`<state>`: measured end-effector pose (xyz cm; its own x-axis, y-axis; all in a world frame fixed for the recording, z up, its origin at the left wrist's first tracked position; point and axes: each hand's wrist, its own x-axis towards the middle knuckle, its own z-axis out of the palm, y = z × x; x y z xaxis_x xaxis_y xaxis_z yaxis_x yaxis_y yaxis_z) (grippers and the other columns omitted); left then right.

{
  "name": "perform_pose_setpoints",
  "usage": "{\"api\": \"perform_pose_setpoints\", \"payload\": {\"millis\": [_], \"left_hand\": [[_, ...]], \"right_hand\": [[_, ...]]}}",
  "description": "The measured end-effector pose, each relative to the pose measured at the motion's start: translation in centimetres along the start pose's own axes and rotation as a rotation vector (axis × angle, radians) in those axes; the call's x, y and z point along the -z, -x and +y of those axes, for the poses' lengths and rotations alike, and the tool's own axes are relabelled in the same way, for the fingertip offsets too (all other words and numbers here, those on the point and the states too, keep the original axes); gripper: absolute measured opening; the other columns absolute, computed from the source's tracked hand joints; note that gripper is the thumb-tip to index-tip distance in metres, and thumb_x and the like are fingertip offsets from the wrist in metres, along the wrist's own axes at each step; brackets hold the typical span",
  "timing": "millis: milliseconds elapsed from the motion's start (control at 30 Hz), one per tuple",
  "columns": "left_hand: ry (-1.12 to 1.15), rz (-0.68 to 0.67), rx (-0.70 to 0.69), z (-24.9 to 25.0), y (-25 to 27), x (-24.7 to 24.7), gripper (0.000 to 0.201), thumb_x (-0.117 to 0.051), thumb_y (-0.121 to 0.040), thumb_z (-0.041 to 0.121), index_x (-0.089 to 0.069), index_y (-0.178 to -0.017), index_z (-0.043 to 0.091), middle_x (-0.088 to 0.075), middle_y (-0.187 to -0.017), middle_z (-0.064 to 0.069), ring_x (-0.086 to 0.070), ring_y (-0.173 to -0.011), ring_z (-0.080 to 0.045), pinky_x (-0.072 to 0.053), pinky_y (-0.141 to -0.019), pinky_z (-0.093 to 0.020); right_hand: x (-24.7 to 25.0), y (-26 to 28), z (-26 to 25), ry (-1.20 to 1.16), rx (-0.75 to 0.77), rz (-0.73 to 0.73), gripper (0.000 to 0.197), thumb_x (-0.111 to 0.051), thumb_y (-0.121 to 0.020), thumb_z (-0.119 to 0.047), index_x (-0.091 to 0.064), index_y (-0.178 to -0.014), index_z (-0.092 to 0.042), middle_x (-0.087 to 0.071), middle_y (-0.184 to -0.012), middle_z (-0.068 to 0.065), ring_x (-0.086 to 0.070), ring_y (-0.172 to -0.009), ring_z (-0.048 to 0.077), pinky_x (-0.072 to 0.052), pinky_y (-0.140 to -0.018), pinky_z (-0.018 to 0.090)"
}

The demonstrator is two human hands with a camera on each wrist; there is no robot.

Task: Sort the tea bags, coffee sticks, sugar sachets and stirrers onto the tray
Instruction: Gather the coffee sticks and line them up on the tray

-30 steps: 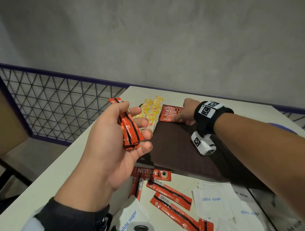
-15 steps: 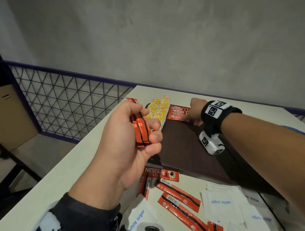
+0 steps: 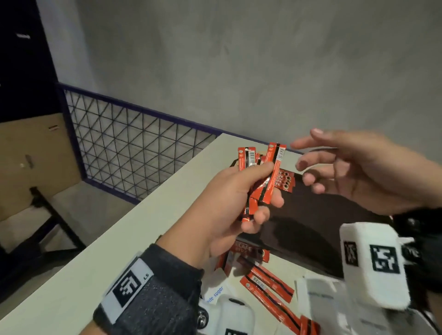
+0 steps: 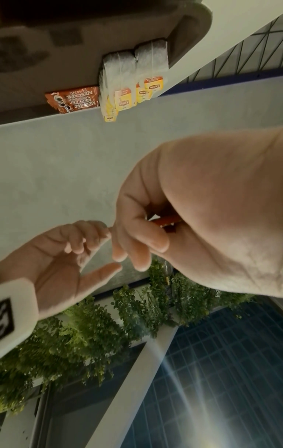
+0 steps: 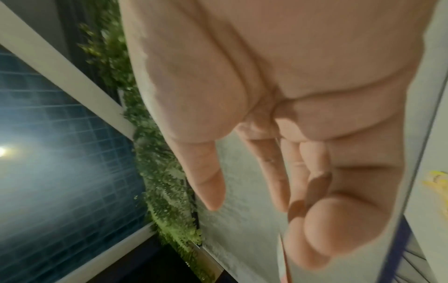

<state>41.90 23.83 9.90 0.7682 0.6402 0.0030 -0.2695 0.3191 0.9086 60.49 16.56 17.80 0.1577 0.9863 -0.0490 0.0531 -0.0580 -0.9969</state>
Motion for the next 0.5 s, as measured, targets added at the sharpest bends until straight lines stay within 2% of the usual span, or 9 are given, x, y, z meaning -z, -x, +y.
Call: {"api": "perform_pose_setpoints", "payload": {"millis": [100, 200, 300, 400, 500], "left_hand": [[-0.052, -0.011, -0.052, 0.0, 0.3, -0.3, 0.028, -0.062, -0.102, 0.038, -0.068, -0.09, 0.013, -0.066, -0.073, -0.007, -0.049, -0.039, -0.006, -0.034, -0.033, -0.014], [-0.089, -0.025, -0.066, -0.3, 0.6, -0.7, 0.03, -0.065, -0.1, 0.04, -0.068, -0.079, 0.017, -0.063, -0.07, -0.006, -0.048, -0.038, -0.006, -0.034, -0.034, -0.014], [-0.057, -0.017, -0.049, -0.5, 0.3, -0.6, 0.032, -0.066, -0.098, 0.043, -0.066, -0.082, 0.016, -0.058, -0.067, -0.003, -0.044, -0.038, -0.005, -0.032, -0.034, -0.014], [0.024, 0.026, -0.044, -0.6, -0.2, -0.4, 0.035, -0.062, -0.1, 0.046, -0.061, -0.087, 0.014, -0.057, -0.066, -0.002, -0.04, -0.036, -0.004, -0.029, -0.032, -0.015], [0.1, 0.061, -0.057, -0.6, -0.4, -0.3, 0.037, -0.059, -0.1, 0.048, -0.062, -0.091, 0.012, -0.059, -0.068, -0.007, -0.038, -0.032, -0.005, -0.027, -0.029, -0.016]], "right_hand": [[-1.7, 1.0, 1.5, -0.006, 0.054, -0.011, 0.038, -0.073, -0.074, -0.034, -0.07, -0.102, -0.008, -0.065, -0.081, 0.013, -0.062, -0.063, 0.021, -0.051, -0.053, 0.026], [-2.3, 1.1, 3.2, -0.062, 0.106, 0.019, 0.021, -0.073, -0.078, -0.02, -0.071, -0.095, -0.008, -0.066, -0.077, 0.011, -0.057, -0.06, 0.017, -0.048, -0.053, 0.023], [-1.8, 1.2, 3.3, -0.041, 0.187, 0.077, 0.011, -0.072, -0.078, -0.01, -0.067, -0.087, -0.007, -0.061, -0.07, 0.01, -0.051, -0.056, 0.018, -0.043, -0.049, 0.024], [-0.8, 1.7, 2.8, 0.018, 0.326, 0.189, 0.009, -0.073, -0.08, -0.008, -0.066, -0.084, -0.009, -0.052, -0.057, 0.002, -0.04, -0.047, 0.017, -0.037, -0.044, 0.027], [-0.3, 2.2, 2.4, 0.065, 0.416, 0.213, 0.01, -0.072, -0.084, 0.0, -0.07, -0.082, -0.01, -0.05, -0.055, 0.005, -0.042, -0.043, 0.019, -0.041, -0.046, 0.03]]}}
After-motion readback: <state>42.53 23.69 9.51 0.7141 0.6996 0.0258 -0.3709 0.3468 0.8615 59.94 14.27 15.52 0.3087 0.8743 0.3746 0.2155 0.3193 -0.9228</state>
